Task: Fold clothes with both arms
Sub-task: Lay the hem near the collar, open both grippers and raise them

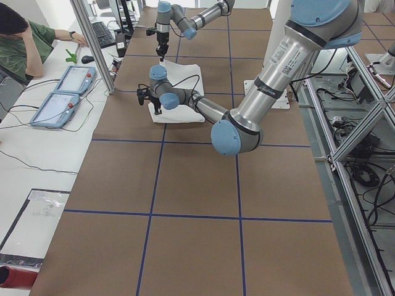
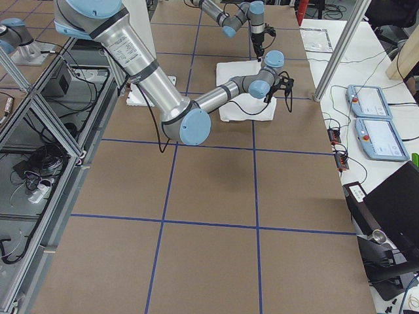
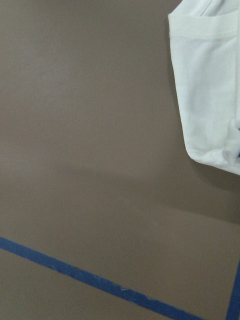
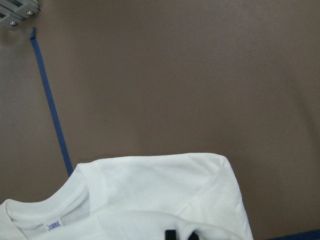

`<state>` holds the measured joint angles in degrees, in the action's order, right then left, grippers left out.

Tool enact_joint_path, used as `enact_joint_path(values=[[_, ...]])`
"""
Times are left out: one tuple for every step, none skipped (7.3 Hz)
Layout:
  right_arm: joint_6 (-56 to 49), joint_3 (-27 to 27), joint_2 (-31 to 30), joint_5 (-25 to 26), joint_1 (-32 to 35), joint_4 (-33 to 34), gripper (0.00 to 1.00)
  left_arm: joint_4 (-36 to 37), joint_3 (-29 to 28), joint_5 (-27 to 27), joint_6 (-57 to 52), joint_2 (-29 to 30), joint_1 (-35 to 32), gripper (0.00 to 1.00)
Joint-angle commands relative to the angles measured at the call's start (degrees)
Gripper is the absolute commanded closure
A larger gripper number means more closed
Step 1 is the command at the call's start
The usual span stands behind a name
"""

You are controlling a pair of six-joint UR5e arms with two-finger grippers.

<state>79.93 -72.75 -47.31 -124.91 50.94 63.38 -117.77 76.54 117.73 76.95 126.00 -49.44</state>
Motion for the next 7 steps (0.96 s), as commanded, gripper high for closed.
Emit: enact_joint_path(values=[[-0.6, -0.1, -0.5, 0.0, -0.7, 0.0, 0.00, 0.0, 0.0, -0.2, -0.1, -0.1, -0.5, 0.18], [-3.1, -0.5, -0.8, -0.4, -0.3, -0.1, 0.00, 0.1, 0.0, -0.3, -0.3, -0.1, -1.8, 0.16], [-3.3, -4.1, -3.4, -0.8, -0.5, -0.1, 0.00, 0.3, 0.4, -0.2, -0.3, -0.1, -2.1, 0.16], [-2.6, -10.8, -7.5, -0.6, -2.2, 0.3, 0.00, 0.8, 2.8, 0.0, -0.2, -0.7, -2.3, 0.15], [-2.0, -18.1, -13.4, 0.0, -4.3, 0.6, 0.00, 2.8, 6.3, 0.0, -0.2, -1.8, -2.5, 0.13], [-0.6, -24.1, -19.3, 1.9, -7.1, 0.7, 0.00, 4.6, 9.8, 0.0, -0.1, -3.1, -2.5, 0.13], [0.6, -31.0, -26.4, 4.8, -11.1, 0.7, 0.00, 5.9, 11.8, 0.0, 0.1, -3.7, -2.5, 0.13]])
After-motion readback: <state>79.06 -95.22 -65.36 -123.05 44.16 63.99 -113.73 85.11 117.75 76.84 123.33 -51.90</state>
